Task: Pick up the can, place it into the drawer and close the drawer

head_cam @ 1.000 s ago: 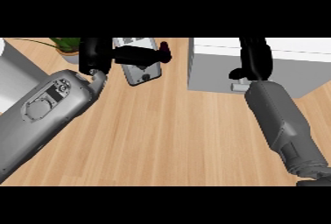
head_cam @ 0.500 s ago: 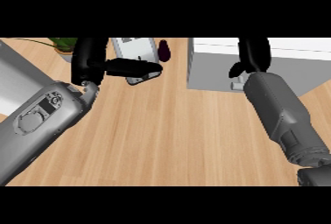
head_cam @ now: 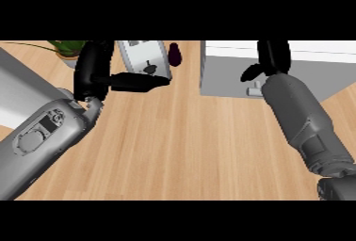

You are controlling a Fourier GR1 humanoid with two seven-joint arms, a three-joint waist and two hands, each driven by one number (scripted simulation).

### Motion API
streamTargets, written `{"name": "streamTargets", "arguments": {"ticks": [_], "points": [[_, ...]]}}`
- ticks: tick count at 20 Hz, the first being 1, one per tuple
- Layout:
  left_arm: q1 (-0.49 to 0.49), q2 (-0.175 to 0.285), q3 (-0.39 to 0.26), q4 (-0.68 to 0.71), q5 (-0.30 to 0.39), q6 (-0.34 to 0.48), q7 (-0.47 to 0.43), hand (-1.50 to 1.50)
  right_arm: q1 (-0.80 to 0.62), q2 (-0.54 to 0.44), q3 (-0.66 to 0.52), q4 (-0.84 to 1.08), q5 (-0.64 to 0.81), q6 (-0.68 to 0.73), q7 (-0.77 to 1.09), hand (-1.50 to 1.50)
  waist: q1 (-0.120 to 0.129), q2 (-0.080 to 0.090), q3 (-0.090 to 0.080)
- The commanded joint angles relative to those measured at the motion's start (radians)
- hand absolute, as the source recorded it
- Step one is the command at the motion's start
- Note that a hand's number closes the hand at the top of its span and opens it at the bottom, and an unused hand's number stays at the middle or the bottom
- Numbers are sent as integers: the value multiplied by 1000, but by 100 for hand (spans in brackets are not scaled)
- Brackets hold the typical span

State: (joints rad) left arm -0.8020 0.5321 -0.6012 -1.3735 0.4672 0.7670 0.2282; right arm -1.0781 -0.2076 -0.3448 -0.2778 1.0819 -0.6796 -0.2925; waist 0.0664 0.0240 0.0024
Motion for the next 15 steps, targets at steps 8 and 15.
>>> {"name": "streamTargets", "arguments": {"ticks": [8,15], "points": [[79,21,21,-34,-7,-14,-14,-150,-104,92,-261,-62,-333,150,-177,-150,-6,-10,2],[130,23,64,-58,-21,-20,-38,-150,-138,101,-311,-39,-403,208,-190,-150,-22,-12,-1]]}}
